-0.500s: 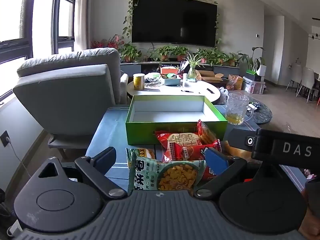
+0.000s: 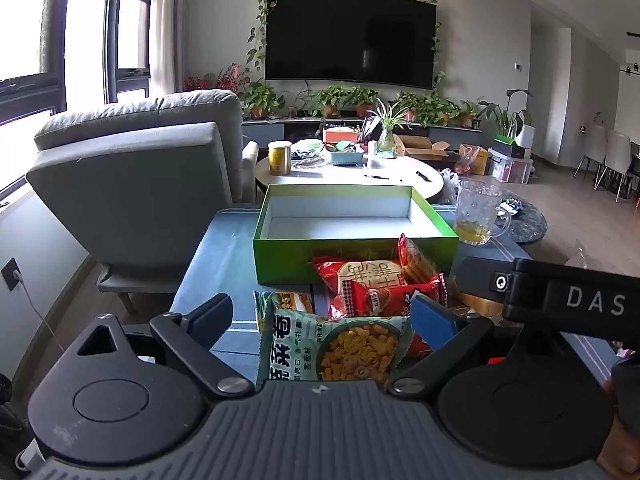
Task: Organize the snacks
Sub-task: 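Approach the green-and-white chip bag with the right tool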
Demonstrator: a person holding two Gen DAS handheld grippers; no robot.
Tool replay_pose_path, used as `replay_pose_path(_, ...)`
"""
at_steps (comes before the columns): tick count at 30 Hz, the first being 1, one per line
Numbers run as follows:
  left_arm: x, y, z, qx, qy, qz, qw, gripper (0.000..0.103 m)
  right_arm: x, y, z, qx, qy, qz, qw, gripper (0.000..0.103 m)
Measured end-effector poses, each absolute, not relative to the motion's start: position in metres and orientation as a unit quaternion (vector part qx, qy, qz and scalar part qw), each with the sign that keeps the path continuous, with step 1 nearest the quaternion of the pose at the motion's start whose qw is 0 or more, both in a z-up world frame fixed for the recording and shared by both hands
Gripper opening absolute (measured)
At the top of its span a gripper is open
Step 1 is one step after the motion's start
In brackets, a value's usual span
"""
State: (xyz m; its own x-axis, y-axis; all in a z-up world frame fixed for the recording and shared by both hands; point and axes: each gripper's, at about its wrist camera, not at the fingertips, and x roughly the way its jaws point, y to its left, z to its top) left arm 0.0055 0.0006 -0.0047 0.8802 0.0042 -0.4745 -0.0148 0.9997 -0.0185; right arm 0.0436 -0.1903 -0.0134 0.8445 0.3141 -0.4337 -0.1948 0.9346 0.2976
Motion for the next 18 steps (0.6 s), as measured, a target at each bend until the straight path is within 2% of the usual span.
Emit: replay_pose_path(18, 0.0079, 0.0049, -0.0066, -0.022, 0.255, 0.005, 0.967, 0.095, 0.0409, -0.1883, -0.0147, 0.121, 0.247, 0.132, 0.952, 0.085)
